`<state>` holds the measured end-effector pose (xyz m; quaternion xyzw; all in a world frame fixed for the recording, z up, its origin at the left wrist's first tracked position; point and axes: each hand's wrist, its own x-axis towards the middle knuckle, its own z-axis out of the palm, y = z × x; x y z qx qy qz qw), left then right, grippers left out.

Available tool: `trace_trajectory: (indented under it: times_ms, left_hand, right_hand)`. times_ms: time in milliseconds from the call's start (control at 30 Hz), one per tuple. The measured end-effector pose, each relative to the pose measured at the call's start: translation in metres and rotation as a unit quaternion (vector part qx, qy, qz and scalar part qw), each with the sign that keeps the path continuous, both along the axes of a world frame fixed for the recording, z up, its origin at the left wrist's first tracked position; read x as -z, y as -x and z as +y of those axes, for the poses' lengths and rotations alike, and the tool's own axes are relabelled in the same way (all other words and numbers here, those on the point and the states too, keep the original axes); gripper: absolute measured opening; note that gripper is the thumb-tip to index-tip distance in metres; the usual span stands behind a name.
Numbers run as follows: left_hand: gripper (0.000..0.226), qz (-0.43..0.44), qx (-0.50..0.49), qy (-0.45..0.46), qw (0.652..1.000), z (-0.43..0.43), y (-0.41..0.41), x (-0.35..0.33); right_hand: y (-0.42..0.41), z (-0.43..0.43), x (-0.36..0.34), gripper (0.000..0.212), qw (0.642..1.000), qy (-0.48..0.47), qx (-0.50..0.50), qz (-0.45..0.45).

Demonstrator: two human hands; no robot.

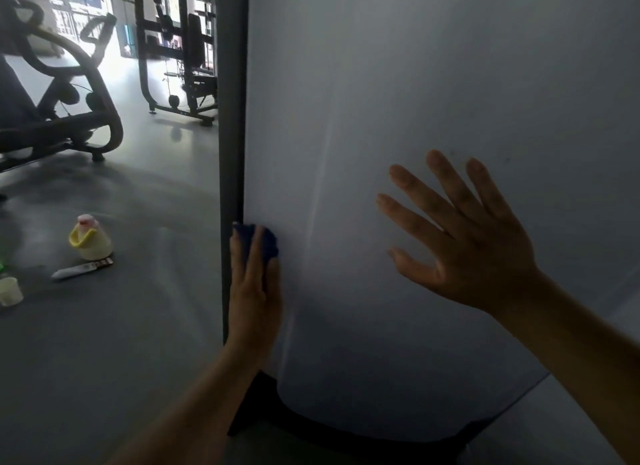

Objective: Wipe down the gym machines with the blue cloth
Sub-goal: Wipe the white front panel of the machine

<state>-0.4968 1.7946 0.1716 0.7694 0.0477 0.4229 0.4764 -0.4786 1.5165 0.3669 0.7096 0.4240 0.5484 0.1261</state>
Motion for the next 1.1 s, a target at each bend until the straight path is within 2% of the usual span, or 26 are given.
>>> trace_trajectory:
  times_ms: [67,133,167,233,300,333,367,433,467,500,533,567,633,667,700,733,767,800,833,867,900,933,967,1000,1033,1100]
  left_hand:
    - [0.054,0.024,-0.060,0.173,0.983,0.016,-0.016,-0.008]
    - [0.054,0.042,-0.057,0.224,0.972,0.010,-0.016,-0.013]
    - [0.054,0.039,-0.034,0.195,0.979,0.001,-0.009,-0.012]
    - [0.059,0.012,0.014,0.038,0.999,-0.016,0.009,0.004]
    - [0.061,-0.017,0.048,-0.130,0.990,-0.014,0.014,0.023]
    - [0.060,-0.030,0.037,-0.147,0.988,-0.006,0.008,0.022]
    - [0.059,-0.036,0.015,-0.101,0.994,0.001,0.001,0.019]
    - [0.055,-0.014,-0.002,0.085,0.996,0.003,-0.004,0.002]
    - [0.055,0.002,0.000,0.127,0.992,-0.004,-0.002,-0.005]
    - [0.057,0.013,0.009,0.119,0.993,-0.014,0.003,-0.009]
    - [0.059,0.009,0.016,0.058,0.998,-0.023,0.008,-0.008]
    - [0.060,-0.019,0.022,-0.050,0.998,-0.031,0.013,0.001]
    - [0.059,-0.081,0.034,-0.271,0.958,-0.025,0.014,0.025]
    - [0.057,-0.091,0.017,-0.297,0.950,-0.014,0.007,0.030]
    - [0.056,-0.091,-0.015,-0.259,0.961,-0.004,-0.002,0.033]
    - [0.056,-0.074,-0.043,-0.156,0.984,0.002,-0.008,0.030]
    - [0.056,-0.043,-0.059,-0.010,0.997,0.006,-0.010,0.025]
    - [0.055,-0.005,-0.054,0.122,0.991,0.006,-0.011,0.020]
    - [0.055,0.025,-0.025,0.198,0.980,0.003,-0.010,0.016]
    - [0.056,0.045,-0.001,0.197,0.979,-0.002,-0.005,0.013]
    - [0.058,0.031,0.009,0.126,0.991,-0.004,-0.002,0.017]
    - [0.058,-0.010,0.026,0.013,1.000,-0.004,0.002,0.027]
    - [0.059,-0.047,0.035,-0.114,0.992,0.001,0.002,0.041]
    - [0.059,-0.067,0.031,-0.187,0.980,0.013,-0.003,0.051]
    - [0.058,-0.061,0.022,-0.171,0.983,0.026,-0.011,0.057]
    - [0.057,-0.006,-0.005,0.035,0.999,0.039,-0.016,0.052]
  right_hand:
    - [-0.001,0.000,0.000,0.067,1.000,0.002,0.002,-0.003]
    - [-0.001,0.000,0.000,0.068,1.000,0.001,0.001,-0.006]
    - [-0.001,0.001,0.000,0.068,1.000,0.001,0.001,-0.006]
    - [-0.001,0.000,0.000,0.068,1.000,0.003,0.002,-0.010]
    - [-0.001,0.001,0.000,0.068,1.000,0.005,0.001,-0.015]
    - [0.000,0.001,0.001,0.068,1.000,0.006,0.000,-0.017]
    - [-0.001,0.001,0.001,0.069,1.000,0.007,0.001,-0.017]
    - [0.000,0.001,0.001,0.069,1.000,0.009,0.003,-0.017]
    - [0.000,0.001,0.001,0.069,1.000,0.009,0.005,-0.017]
    - [0.001,0.001,0.001,0.070,1.000,0.009,0.006,-0.016]
    - [0.001,0.001,0.001,0.070,1.000,0.010,0.007,-0.017]
    - [0.000,0.001,0.001,0.071,1.000,0.010,0.009,-0.019]
    - [0.001,0.000,0.001,0.071,1.000,0.012,0.012,-0.023]
    - [0.001,0.000,0.001,0.071,1.000,0.012,0.013,-0.024]
    - [0.001,-0.001,0.001,0.071,1.000,0.011,0.013,-0.023]
    - [0.002,-0.001,0.000,0.071,1.000,0.010,0.013,-0.022]
    - [0.002,-0.001,0.000,0.071,1.000,0.010,0.013,-0.021]
    - [0.003,-0.001,0.000,0.070,1.000,0.010,0.013,-0.020]
    - [0.003,0.000,0.000,0.070,1.000,0.011,0.013,-0.019]
    - [0.003,0.000,0.000,0.070,1.000,0.012,0.012,-0.017]
    - [0.002,0.001,0.000,0.071,1.000,0.014,0.011,-0.017]
    - [0.001,0.000,-0.001,0.071,1.000,0.014,0.012,-0.017]
    - [0.002,0.000,0.000,0.071,1.000,0.014,0.014,-0.018]
    - [0.002,0.000,0.000,0.071,1.000,0.013,0.015,-0.020]
    - [0.002,-0.001,0.001,0.071,1.000,0.013,0.016,-0.021]
    - [0.002,-0.001,0.001,0.072,1.000,0.016,0.018,-0.018]
